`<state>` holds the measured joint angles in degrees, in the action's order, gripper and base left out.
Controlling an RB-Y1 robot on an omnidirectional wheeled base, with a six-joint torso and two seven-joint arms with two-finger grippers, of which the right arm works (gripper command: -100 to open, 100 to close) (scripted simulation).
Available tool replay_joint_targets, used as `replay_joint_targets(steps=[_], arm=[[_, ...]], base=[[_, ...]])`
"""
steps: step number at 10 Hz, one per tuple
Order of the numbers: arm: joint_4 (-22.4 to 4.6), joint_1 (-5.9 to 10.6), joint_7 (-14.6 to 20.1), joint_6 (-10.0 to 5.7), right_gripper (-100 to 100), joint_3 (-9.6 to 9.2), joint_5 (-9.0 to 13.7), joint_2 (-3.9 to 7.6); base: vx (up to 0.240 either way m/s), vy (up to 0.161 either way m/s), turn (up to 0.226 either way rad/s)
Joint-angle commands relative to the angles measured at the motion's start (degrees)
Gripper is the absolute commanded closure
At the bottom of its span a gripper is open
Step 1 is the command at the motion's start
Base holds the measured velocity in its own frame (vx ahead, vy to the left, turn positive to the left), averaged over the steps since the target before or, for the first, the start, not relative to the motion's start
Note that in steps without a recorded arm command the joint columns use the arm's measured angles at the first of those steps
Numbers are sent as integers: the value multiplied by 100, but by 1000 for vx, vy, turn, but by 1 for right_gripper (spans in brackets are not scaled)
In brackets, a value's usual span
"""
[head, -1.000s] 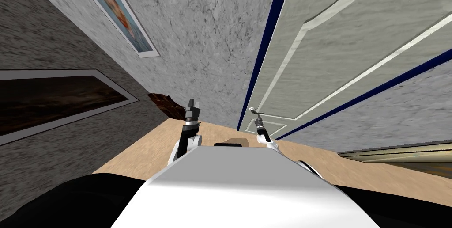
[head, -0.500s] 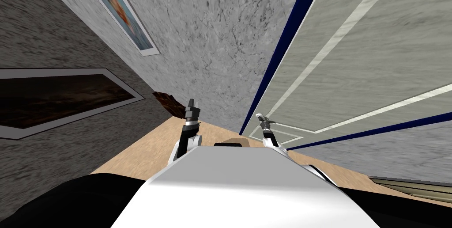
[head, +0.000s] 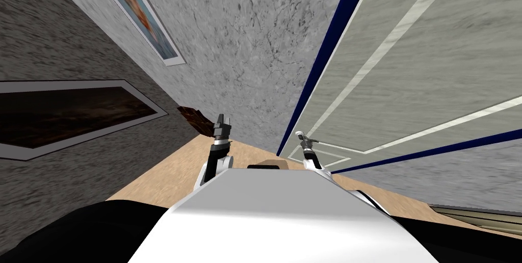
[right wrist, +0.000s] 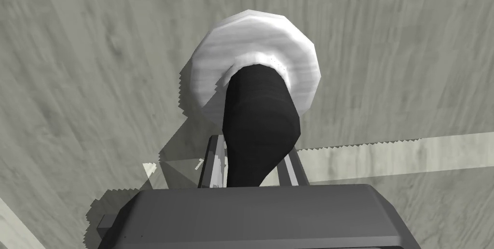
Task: Pull the door open
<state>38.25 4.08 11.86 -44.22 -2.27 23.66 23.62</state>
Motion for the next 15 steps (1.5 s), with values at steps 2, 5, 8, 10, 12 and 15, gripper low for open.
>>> replay_joint_targets(steps=[2,5,8,10,12,15], arm=[[3,-1,-6,-9,100,3,-1,6],[70,-86,169,-59,100,-179,-62,127],[149,-178,356,-124,100,-375,-129,267],[198,-235,473,-165,100,-497,-171,354],[246,-291,587,-204,100,-616,-212,439],[328,-368,688,-285,100,-795,-257,497]], base=[[0,0,0],[-166,-40,101],[-196,-44,96],[-206,-58,105],[-228,-47,102],[-163,-24,52]])
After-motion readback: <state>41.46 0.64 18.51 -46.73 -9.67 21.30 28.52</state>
